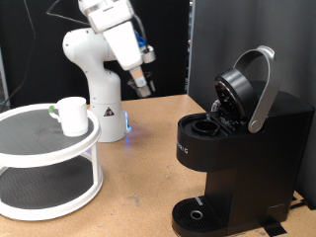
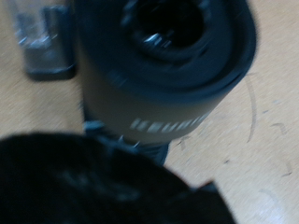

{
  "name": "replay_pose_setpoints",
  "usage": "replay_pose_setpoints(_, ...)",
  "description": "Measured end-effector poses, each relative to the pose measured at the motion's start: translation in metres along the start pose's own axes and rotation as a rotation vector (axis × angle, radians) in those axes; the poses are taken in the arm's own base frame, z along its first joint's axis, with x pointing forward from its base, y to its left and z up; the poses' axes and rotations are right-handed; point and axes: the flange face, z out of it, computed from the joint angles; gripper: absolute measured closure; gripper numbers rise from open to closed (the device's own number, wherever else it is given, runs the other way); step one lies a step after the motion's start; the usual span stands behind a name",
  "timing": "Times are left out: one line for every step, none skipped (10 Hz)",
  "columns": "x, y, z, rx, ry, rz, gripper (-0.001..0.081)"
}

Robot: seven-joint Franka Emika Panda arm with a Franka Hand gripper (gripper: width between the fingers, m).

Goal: Make a cup of coffee with the keurig machine

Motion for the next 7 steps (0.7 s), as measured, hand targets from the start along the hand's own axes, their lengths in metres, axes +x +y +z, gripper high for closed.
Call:
replay_pose_setpoints(0.011,-0.004,0.006,-0.009,0.014,0.019,0.0332)
replay_pose_setpoints(0.023,-0.008,0.011,-0.015,0.026,0.038,0.0332)
replay_pose_setpoints(0.035,-0.010,0.015,-0.015,0.037,0.049,0.0332)
replay_pose_setpoints(0.048,-0.013,0.018,-0.014,0.044,0.052,0.0332)
replay_pose_setpoints(0.060,-0.015,0.019,-0.014,0.047,0.047,0.0332)
replay_pose_setpoints(0.069,-0.017,0.017,-0.014,0.054,0.039,0.0332)
replay_pose_setpoints(0.076,-0.018,0.014,-0.010,0.056,0.031,0.0332)
